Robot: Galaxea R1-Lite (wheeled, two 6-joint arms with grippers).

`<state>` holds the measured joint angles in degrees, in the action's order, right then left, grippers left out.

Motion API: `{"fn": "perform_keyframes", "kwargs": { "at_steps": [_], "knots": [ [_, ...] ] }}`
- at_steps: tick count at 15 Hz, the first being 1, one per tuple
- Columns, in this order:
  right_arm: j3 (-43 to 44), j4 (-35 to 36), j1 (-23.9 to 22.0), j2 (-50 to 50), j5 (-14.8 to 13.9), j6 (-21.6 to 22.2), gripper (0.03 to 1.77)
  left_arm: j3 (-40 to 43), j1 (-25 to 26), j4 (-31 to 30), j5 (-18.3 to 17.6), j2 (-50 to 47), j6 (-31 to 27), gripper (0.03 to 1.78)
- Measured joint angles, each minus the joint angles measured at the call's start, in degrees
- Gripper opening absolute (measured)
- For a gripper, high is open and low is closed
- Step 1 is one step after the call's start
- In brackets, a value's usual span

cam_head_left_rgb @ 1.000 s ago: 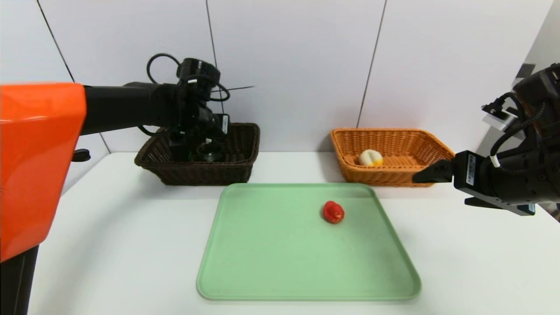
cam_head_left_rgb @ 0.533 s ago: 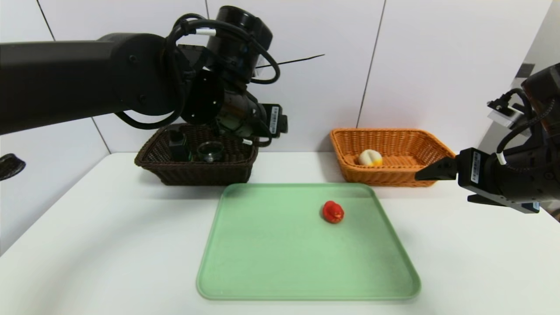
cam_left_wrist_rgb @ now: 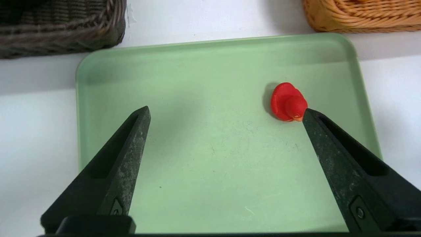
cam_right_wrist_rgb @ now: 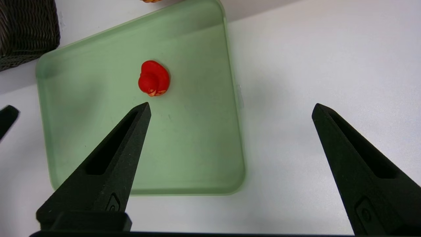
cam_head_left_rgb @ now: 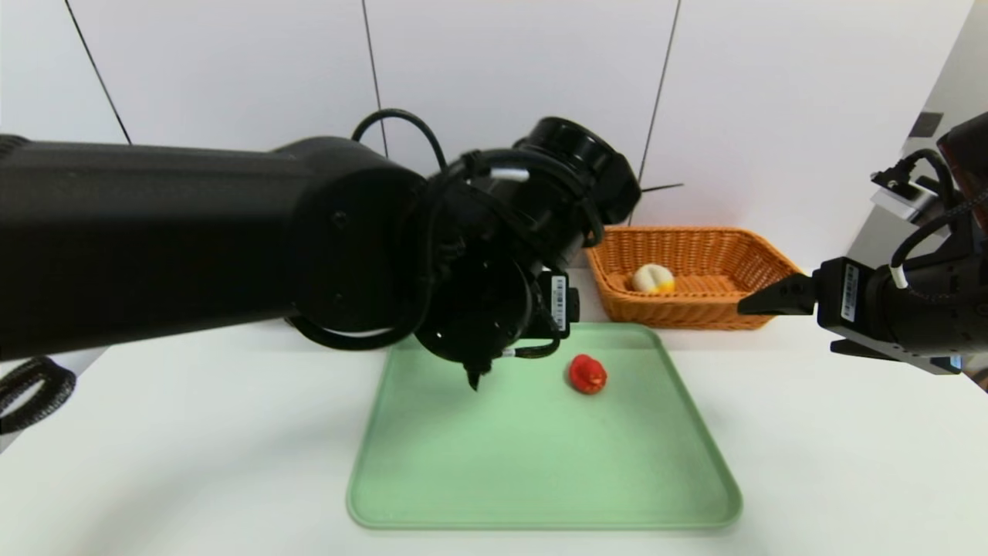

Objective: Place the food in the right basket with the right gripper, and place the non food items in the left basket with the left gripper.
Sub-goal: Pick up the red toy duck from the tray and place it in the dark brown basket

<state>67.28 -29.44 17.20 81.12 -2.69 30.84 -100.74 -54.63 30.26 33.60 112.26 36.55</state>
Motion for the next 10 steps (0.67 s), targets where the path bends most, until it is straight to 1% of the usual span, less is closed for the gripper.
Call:
{"fn": "perform_keyframes", "kwargs": {
  "at_steps": [4, 8, 10],
  "knots": [
    [0.0, 0.0, -1.0, 0.0, 0.1, 0.0, 1.7, 1.0, -2.5, -8.2, 6.3, 4.5, 0.9, 1.67],
    [0.1, 0.1, -2.5, 0.1, 0.1, -0.6, 1.7, 1.8, -5.1, -8.9, 7.8, 7.3, 4.4, 1.67],
    [0.2, 0.2, -2.7, 0.2, 0.1, -0.7, 1.7, 2.9, -6.4, -9.3, 10.8, 7.9, 5.4, 1.68]
  ]
}}
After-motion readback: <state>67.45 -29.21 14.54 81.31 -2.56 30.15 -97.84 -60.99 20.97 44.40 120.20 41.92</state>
